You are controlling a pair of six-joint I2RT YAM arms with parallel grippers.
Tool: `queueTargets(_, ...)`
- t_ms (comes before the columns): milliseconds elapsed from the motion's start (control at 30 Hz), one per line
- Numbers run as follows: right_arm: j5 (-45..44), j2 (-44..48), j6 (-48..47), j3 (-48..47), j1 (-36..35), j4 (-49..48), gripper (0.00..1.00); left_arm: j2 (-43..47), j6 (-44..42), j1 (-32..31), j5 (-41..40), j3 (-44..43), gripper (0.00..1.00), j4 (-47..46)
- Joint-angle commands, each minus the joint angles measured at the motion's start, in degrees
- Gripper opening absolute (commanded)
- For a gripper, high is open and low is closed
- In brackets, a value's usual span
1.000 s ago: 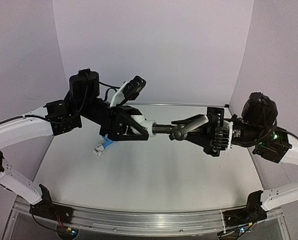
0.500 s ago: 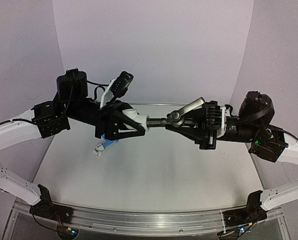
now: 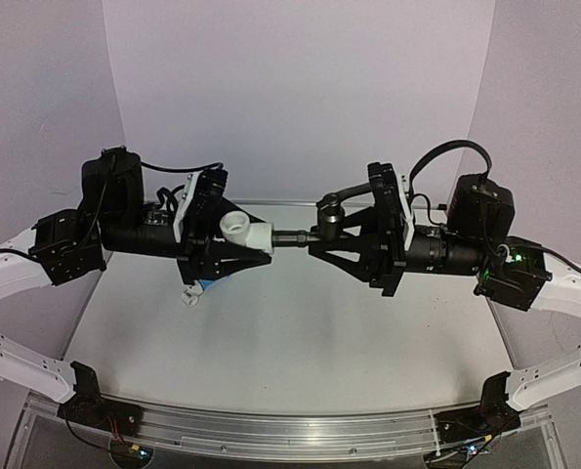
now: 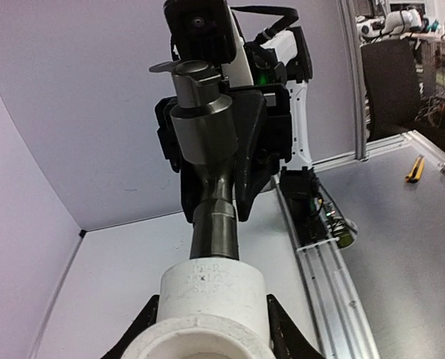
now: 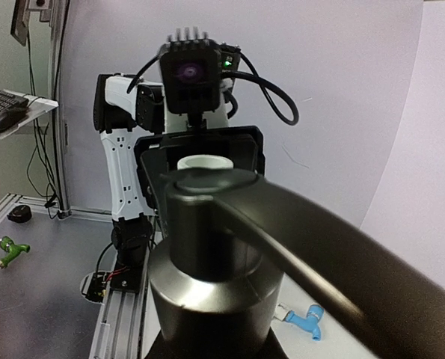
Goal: Install the water faucets
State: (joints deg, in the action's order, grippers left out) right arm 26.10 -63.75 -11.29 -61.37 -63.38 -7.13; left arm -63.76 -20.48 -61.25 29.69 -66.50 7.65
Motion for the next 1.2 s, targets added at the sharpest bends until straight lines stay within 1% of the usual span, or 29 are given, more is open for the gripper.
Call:
queueTargets(0,2.55,1.46,5.41,-2.75,0.29,2.25,0.0,2.95,-18.05,-3.91,-14.58,0.83,0.0,-1.41)
queueTargets(167,1.59,1.44,6.82,-3.21,0.3,2.32,0.0,2.55,-32.28,-9.23,-26.18,2.83,0.0,-3.84)
queueTargets(300,1.78,1.61,7.98,-3.15,0.29,2.29,0.0,2.54,-46.1,-13.16,-35.56,7.03,0.0,-12.02)
queueTargets(400,1.41,1.84,8.0,-2.73,0.34,2.28,0.0,2.44,-54.97,-14.96,-39.04,10.28,0.0,-18.35)
queueTargets(500,1.15,2.09,7.65,-2.37,0.43,2.35,0.0,2.16,-61.2,-16.12,-41.23,12.53,0.0,-23.96)
queueTargets(533,1.02,2.12,7.42,-2.28,0.43,2.43,0.0,2.08,-62.07,-16.43,-41.81,12.79,0.0,-24.61)
queueTargets(600,0.37,2.24,6.07,-2.18,0.43,2.47,0.0,1.88,-60.97,-16.99,-42.73,11.78,0.0,-22.72)
queueTargets(633,-0.37,2.33,5.11,-2.17,0.41,2.48,0.01,1.83,-58.58,-17.07,-42.82,10.63,0.0,-20.99)
queueTargets(667,-1.3,2.47,3.86,-2.19,0.39,2.47,0.04,1.86,-56.01,-17.11,-42.77,9.64,0.0,-18.92)
queueTargets(733,-2.65,2.85,1.49,-2.29,0.4,2.47,0.2,1.85,-50.05,-17.09,-42.78,7.8,0.0,-15.52)
queueTargets(767,-3.17,3.02,0.54,-2.39,0.42,2.48,0.25,1.74,-47.5,-17.08,-43.15,7.26,0.0,-14.16)
queueTargets(867,-3.75,3.59,-1.4,-2.69,0.41,2.61,0.27,1.36,-41.73,-17.08,-44.53,6.32,0.0,-11.18)
queueTargets(900,-3.74,3.75,-1.84,-2.91,0.44,2.69,0.29,1.21,-40.53,-17.1,-44.9,6.42,0.0,-10.79)
queueTargets(967,-3.39,3.8,-2.45,-3.19,0.43,3.06,0.43,1.18,-37.56,-17.06,-45.02,6.65,0.0,-10.45)
queueTargets(1000,-3.01,3.8,-2.89,-3.29,0.44,3.44,0.47,1.31,-35.37,-17.05,-44.98,6.29,0.0,-10.17)
queueTargets(1100,-1.79,3.88,-4.03,-3.11,0.44,4.39,0.56,2.26,-29.59,-16.99,-45.0,5.17,0.0,-9.94)
queueTargets(1167,-1.34,3.97,-4.88,-2.88,0.45,4.61,0.58,2.93,-27.37,-16.92,-44.6,4.98,0.0,-10.02)
